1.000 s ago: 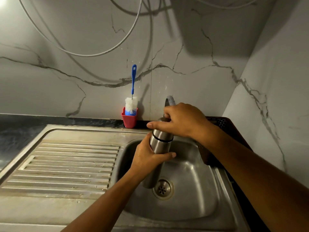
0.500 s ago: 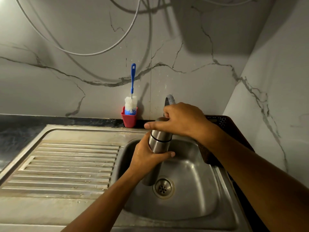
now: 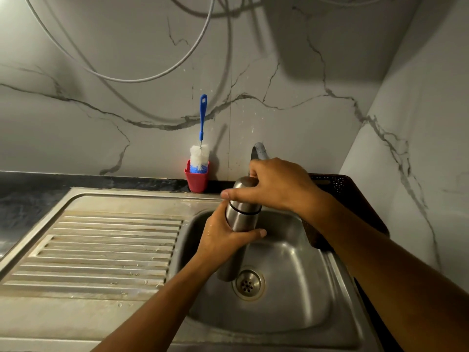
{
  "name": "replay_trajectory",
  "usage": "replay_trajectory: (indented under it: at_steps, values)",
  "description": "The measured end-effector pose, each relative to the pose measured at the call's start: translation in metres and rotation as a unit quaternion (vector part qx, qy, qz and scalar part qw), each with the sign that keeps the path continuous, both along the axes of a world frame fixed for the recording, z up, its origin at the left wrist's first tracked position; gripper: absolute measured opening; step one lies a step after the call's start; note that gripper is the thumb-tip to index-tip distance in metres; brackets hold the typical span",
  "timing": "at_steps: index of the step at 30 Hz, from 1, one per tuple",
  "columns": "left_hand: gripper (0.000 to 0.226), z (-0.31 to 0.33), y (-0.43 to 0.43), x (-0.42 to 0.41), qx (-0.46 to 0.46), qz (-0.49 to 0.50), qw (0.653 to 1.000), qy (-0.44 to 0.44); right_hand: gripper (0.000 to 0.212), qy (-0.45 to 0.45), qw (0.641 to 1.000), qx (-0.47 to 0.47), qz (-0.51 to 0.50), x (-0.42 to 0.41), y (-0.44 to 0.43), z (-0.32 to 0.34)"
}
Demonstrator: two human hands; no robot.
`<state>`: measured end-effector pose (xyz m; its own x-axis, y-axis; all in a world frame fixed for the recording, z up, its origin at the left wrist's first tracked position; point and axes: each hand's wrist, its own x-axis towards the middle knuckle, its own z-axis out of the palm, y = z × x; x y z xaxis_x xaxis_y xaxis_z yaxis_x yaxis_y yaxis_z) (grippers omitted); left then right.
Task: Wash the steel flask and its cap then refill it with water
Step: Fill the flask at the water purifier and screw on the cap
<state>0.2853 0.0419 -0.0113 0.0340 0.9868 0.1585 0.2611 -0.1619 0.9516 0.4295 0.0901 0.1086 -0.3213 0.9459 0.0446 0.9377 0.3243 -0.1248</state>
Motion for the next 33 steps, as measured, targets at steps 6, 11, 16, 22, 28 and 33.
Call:
replay_trajectory:
  at_steps: [6,11,16,22,28,33]
  values:
    - [0.072,0.002,-0.003,-0.004,-0.025,-0.022,0.999,0.0,0.073,0.254,0.932,-0.229,0.121,0.01,-0.003,0.01]
    - [0.063,0.014,0.001,-0.006,-0.039,-0.076,0.996,-0.02,0.067,0.468,0.834,-0.248,0.157,0.001,0.002,-0.008]
    - [0.065,0.005,-0.002,0.007,-0.028,-0.011,0.998,-0.059,0.017,0.585,0.803,-0.098,0.049,-0.023,-0.007,-0.035]
    - [0.078,-0.002,-0.012,0.015,-0.024,0.025,0.997,-0.062,0.015,0.598,0.8,0.006,-0.055,-0.042,-0.023,-0.044]
    - [0.056,0.02,-0.009,-0.013,-0.034,-0.065,0.996,-0.052,0.083,0.595,0.772,-0.196,0.102,-0.011,-0.017,-0.02]
    - [0.057,0.023,-0.017,-0.015,-0.025,-0.057,0.996,-0.065,0.039,0.603,0.754,-0.221,0.136,-0.027,-0.015,-0.026]
